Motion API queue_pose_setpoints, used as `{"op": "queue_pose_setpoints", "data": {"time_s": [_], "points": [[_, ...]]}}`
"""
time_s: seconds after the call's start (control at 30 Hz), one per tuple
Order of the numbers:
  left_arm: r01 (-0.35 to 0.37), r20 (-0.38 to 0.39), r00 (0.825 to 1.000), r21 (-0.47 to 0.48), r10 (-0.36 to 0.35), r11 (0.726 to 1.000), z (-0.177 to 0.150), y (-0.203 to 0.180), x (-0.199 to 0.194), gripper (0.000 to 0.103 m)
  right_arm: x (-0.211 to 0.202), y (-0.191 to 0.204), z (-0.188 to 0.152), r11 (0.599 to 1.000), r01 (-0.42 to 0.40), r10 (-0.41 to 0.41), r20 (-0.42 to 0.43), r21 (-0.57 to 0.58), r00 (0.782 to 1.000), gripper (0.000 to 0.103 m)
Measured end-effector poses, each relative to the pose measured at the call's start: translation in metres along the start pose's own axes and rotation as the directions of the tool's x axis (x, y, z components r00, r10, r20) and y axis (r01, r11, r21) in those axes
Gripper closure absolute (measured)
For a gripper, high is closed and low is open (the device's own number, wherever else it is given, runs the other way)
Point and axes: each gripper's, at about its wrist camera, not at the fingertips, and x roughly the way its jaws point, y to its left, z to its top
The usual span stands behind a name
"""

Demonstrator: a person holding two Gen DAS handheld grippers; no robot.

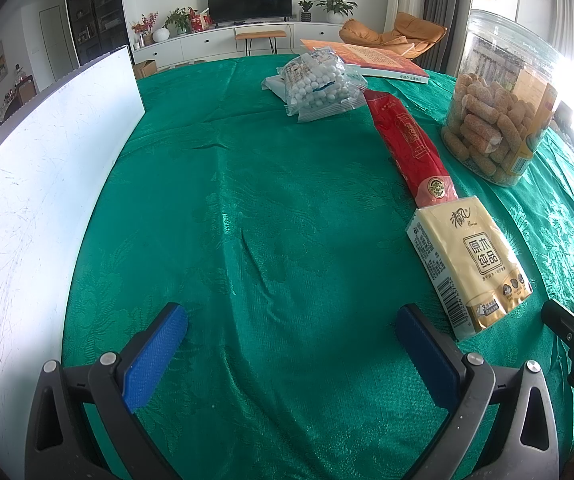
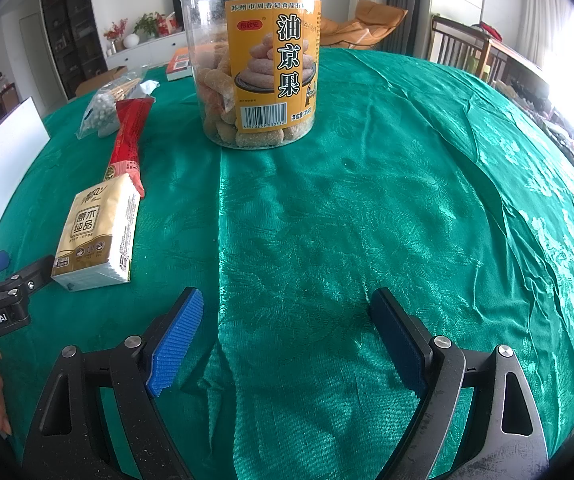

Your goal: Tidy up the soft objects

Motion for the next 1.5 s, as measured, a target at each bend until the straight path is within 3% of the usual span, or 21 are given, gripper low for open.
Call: {"op": "queue_pose_setpoints", "data": {"time_s": [0.4, 0.5, 0.6, 0.7, 0.8, 0.93, 1.03, 1.13, 1.17, 1.2, 1.33, 1.4, 1.5], "points": [[-0.001, -0.003, 1.0, 0.004, 0.001, 1.0, -0.001, 0.0, 0.0, 0.0, 0.0, 0.0, 0.0, 1.0, 0.0, 0.0, 0.0, 0.0, 1.0, 0.015], [0.006, -0.055, 0.998, 0.013, -0.006, 1.0, -0.006, 0.004, -0.004, 0.0, 0.0, 0.0, 0.0, 1.0, -0.002, 0.002, 0.001, 0.0, 1.0, 0.015], [0.011, -0.03, 0.999, 0.024, -0.01, 1.0, -0.018, 0.009, -0.013, 0.0, 0.0, -0.001, -0.001, 1.0, -0.017, 0.017, 0.007, 0.007, 1.0, 0.015], [0.028, -0.001, 1.0, 0.032, -0.028, 0.999, -0.025, 0.014, -0.018, 0.0, -0.006, -0.018, -0.001, 0.988, -0.116, 0.112, 0.053, 0.1, 0.992, 0.015], [0.015, -0.001, 1.0, 0.025, -0.015, 1.0, -0.023, 0.012, -0.017, 0.0, -0.013, -0.023, 0.006, 0.948, -0.267, 0.254, 0.091, 0.172, 0.963, 0.015], [0.013, 0.0, 1.0, 0.02, -0.013, 1.0, -0.02, 0.01, -0.015, 0.0, -0.016, 0.026, 0.036, 0.928, -0.37, 0.368, 0.044, 0.039, 0.929, 0.015], [0.013, 0.0, 1.0, 0.02, -0.013, 1.0, -0.019, 0.01, -0.015, 0.0, 0.003, 0.078, 0.053, 0.923, -0.377, 0.369, -0.107, -0.079, 0.923, 0.016], [0.013, -0.001, 1.0, 0.02, -0.013, 1.0, -0.019, 0.01, -0.015, 0.0, 0.019, 0.11, 0.047, 0.93, -0.301, 0.265, -0.184, -0.212, 0.947, 0.019], [0.013, -0.001, 1.0, 0.02, -0.013, 1.0, -0.019, 0.01, -0.015, 0.0, 0.02, 0.11, 0.043, 0.935, -0.262, 0.225, -0.172, -0.239, 0.959, 0.033], [0.013, -0.001, 1.0, 0.02, -0.013, 1.0, -0.019, 0.01, -0.015, 0.0, 0.019, 0.103, 0.04, 0.94, -0.259, 0.226, -0.164, -0.223, 0.96, 0.048], [0.011, -0.013, 1.0, 0.019, -0.011, 1.0, -0.017, 0.009, -0.014, 0.0, 0.004, 0.037, 0.028, 0.973, -0.218, 0.211, -0.094, -0.072, 0.973, 0.048], [0.088, -0.04, 0.995, -0.014, -0.088, 0.996, -0.006, 0.003, -0.014, 0.0, -0.002, -0.008, 0.026, 0.981, -0.193, 0.194, -0.063, 0.026, 0.979, 0.048], [0.216, -0.033, 0.975, -0.072, -0.219, 0.974, 0.027, -0.016, -0.012, 0.0, 0.0, -0.066, 0.036, 0.978, -0.157, 0.163, -0.033, 0.136, 0.986, 0.048]]}}
